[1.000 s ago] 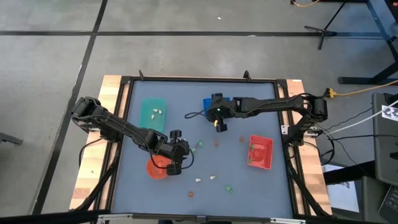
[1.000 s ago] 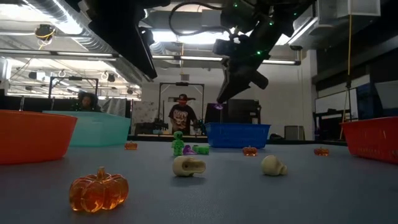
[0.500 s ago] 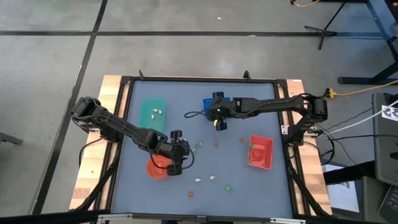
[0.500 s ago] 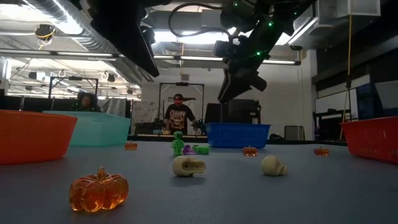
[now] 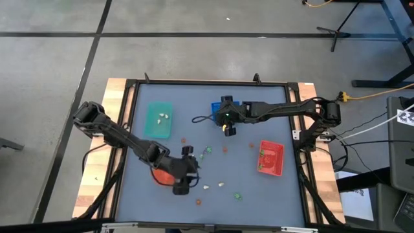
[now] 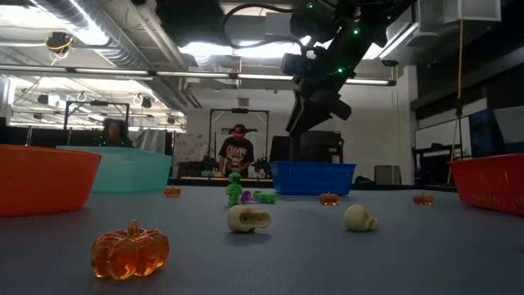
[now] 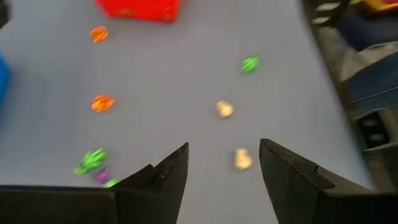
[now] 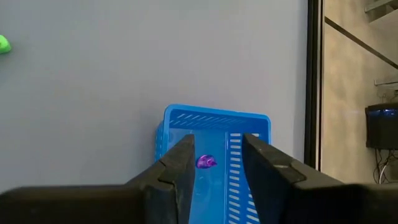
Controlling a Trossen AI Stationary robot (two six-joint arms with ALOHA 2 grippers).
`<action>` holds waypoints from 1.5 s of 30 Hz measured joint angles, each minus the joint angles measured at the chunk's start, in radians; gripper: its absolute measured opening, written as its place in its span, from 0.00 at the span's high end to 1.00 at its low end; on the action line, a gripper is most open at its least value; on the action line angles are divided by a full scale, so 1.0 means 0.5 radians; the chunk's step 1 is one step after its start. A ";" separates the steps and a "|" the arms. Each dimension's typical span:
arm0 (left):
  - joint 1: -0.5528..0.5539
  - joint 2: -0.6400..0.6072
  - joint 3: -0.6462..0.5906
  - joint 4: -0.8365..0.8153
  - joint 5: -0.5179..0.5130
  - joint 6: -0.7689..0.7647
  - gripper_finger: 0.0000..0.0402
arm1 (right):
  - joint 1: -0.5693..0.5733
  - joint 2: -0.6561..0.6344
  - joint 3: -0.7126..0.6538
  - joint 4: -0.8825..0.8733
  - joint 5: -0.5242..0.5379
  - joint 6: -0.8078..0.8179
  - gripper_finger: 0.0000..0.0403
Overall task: Sort Halloween decoration
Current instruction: Put the orange pumpkin toy into the orange bowl
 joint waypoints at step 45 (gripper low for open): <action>-0.366 0.826 0.002 0.709 0.017 0.012 0.55 | 0.000 0.001 0.000 -0.035 -0.018 0.001 0.67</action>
